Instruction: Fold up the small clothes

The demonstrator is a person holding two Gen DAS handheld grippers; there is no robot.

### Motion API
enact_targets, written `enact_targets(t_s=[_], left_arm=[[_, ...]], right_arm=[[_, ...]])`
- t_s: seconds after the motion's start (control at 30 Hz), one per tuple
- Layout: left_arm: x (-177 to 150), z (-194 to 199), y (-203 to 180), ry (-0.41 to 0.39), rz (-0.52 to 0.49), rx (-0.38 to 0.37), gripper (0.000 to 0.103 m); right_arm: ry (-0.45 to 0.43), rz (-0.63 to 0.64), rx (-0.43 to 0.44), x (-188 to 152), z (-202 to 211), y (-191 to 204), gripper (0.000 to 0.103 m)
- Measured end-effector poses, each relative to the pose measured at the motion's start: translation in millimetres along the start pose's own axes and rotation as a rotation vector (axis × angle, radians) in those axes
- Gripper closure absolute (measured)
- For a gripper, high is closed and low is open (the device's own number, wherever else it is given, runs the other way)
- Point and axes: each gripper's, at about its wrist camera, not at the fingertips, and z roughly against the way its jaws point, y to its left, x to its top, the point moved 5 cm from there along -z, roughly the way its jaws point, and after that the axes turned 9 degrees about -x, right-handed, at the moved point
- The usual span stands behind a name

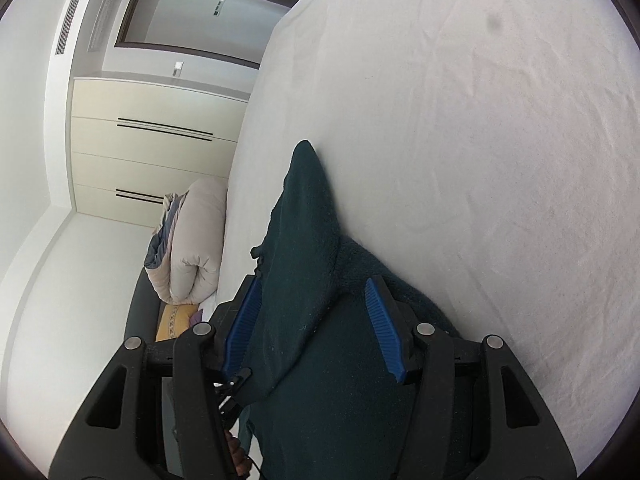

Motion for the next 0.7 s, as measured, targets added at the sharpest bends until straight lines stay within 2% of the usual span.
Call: enact_targets(t_s=[0.1, 0.2, 0.4, 0.57, 0.7], left_arm=[[-0.3, -5.5, 7.9, 0.008, 0.011, 0.008, 0.094], [-2.6, -7.6, 11.6, 0.011, 0.013, -0.003, 0.089], [-5.6, -8.7, 12.4, 0.022, 0.001, -0.017, 0.087], [-6.9, -22.3, 0.9, 0.038, -0.05, 0.01, 0.087], [-6.2, -22.4, 3.2, 0.041, -0.047, -0.009, 0.087]], right_arm=[[-0.011, 0.039, 0.023, 8.2, 7.4, 14.7, 0.046], [0.005, 0.094, 0.031, 21.1, 1.8, 37.8, 0.046], [0.134, 0.179, 0.045, 38.7, -43.4, 78.4, 0.046], [0.188, 0.146, -0.017, 50.4, -90.3, 66.5, 0.046], [0.18, 0.093, 0.01, 80.5, -111.7, 64.3, 0.046]])
